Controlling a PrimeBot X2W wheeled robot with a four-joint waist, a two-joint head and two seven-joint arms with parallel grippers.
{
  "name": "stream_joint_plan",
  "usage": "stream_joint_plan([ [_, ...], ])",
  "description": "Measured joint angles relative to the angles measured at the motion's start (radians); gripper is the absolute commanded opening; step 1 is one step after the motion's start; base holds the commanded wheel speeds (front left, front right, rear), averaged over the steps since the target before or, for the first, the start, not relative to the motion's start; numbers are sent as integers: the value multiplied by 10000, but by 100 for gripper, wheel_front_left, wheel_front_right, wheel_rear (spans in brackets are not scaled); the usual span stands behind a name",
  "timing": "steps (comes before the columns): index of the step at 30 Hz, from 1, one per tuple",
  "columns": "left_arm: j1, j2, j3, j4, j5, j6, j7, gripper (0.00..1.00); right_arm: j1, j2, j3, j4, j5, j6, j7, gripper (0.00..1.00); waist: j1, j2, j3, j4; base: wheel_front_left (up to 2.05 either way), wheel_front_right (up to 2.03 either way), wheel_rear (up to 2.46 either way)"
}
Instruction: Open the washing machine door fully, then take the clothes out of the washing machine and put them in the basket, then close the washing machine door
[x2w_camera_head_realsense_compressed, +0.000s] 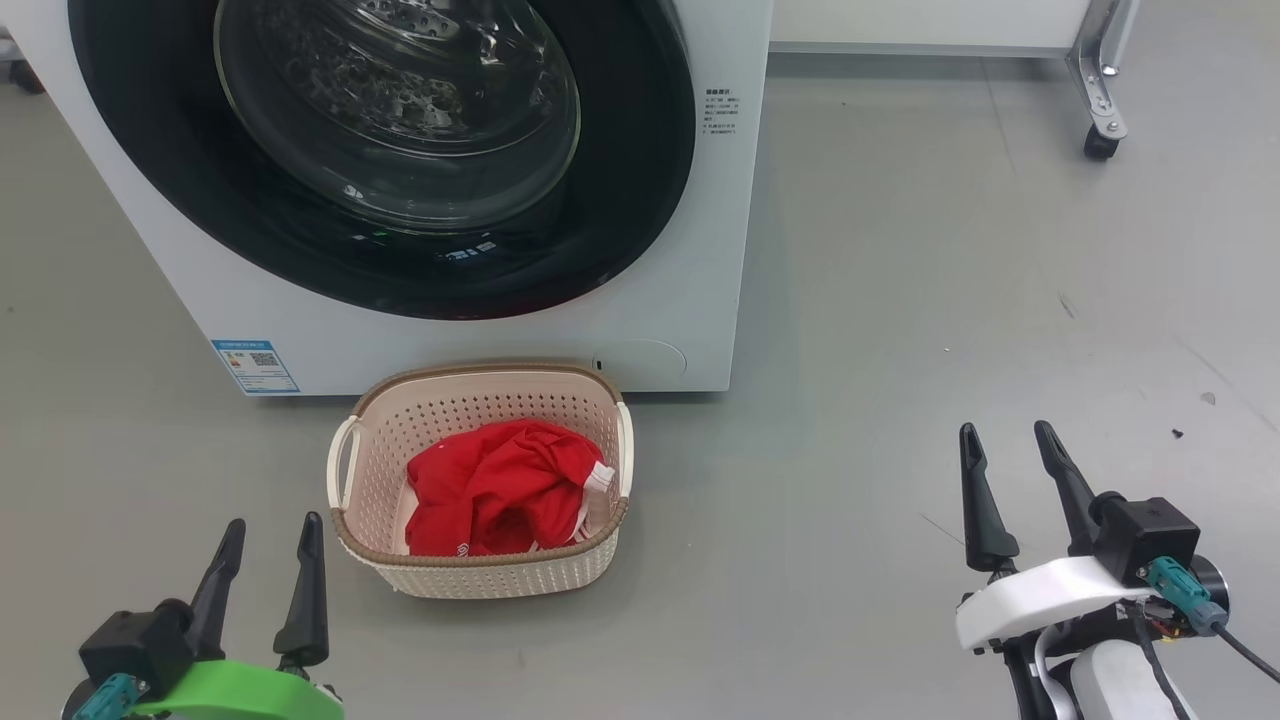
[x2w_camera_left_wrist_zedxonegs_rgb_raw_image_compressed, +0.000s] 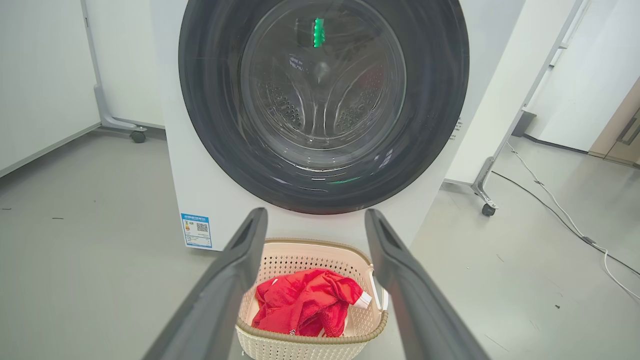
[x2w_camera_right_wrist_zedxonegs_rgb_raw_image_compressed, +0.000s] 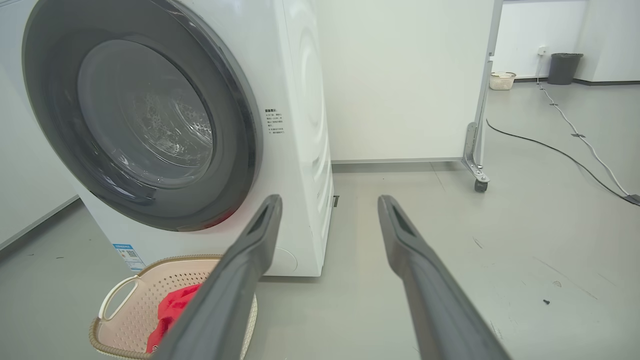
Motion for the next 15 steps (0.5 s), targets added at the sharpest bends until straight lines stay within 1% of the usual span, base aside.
stream_joint_plan([
  [11,8,48,-155,-44,-217,0,0,100,28,38,-13,-21,-2,12,0,100,0,0,-19,-5,0,0,0],
  [12,9,71,-228,-69,-268,0,0,0,29,40,-15,-23,-4,12,0,0,0,0,-18,-5,0,0,0],
  [15,34,-65,-326,159,-263,2,44,0,109,107,4,209,-4,12,12,0,0,0,-18,-5,0,0,0],
])
